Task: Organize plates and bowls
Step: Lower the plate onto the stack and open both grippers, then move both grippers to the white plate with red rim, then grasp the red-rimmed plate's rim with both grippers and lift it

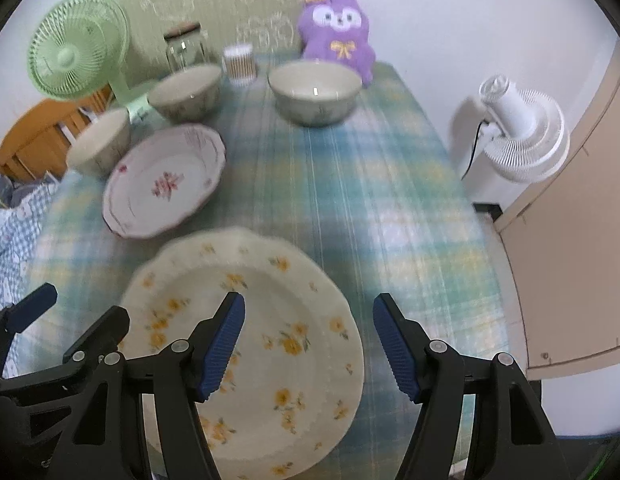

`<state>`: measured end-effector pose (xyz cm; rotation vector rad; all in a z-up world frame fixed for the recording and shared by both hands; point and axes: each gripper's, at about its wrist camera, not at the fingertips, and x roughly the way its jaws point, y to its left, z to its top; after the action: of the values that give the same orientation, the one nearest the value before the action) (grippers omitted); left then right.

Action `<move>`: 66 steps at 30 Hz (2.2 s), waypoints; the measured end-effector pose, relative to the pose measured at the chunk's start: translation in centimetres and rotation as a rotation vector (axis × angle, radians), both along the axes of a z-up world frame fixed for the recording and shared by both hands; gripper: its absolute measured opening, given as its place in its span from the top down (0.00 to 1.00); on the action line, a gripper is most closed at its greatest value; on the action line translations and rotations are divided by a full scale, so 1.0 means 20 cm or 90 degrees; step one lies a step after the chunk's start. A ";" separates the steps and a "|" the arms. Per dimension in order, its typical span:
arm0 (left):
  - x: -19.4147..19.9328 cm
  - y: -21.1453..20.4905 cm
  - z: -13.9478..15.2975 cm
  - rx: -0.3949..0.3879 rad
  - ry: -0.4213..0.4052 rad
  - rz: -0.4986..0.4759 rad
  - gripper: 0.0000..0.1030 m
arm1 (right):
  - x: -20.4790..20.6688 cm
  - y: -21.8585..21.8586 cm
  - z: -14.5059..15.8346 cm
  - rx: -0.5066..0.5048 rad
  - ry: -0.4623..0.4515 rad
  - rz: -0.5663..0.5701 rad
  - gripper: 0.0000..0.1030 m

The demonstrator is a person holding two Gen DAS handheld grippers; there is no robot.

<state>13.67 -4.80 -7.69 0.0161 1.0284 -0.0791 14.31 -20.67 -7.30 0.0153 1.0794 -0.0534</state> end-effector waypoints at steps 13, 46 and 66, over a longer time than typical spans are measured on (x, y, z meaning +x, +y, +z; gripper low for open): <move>0.18 0.12 0.14 0.013 -0.052 0.061 0.14 | 0.21 0.13 0.18 0.010 -0.083 0.035 0.32; 0.82 0.35 -0.36 0.043 0.039 0.154 0.29 | 1.04 0.43 -0.40 0.063 0.014 0.146 0.34; 0.87 0.36 -0.44 0.008 0.067 0.137 0.50 | 1.10 0.48 -0.50 0.036 0.046 0.169 0.54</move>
<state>31.09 2.44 -16.41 -0.0878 1.1294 0.1244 36.39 -11.15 -17.26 -0.0794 1.1467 0.2171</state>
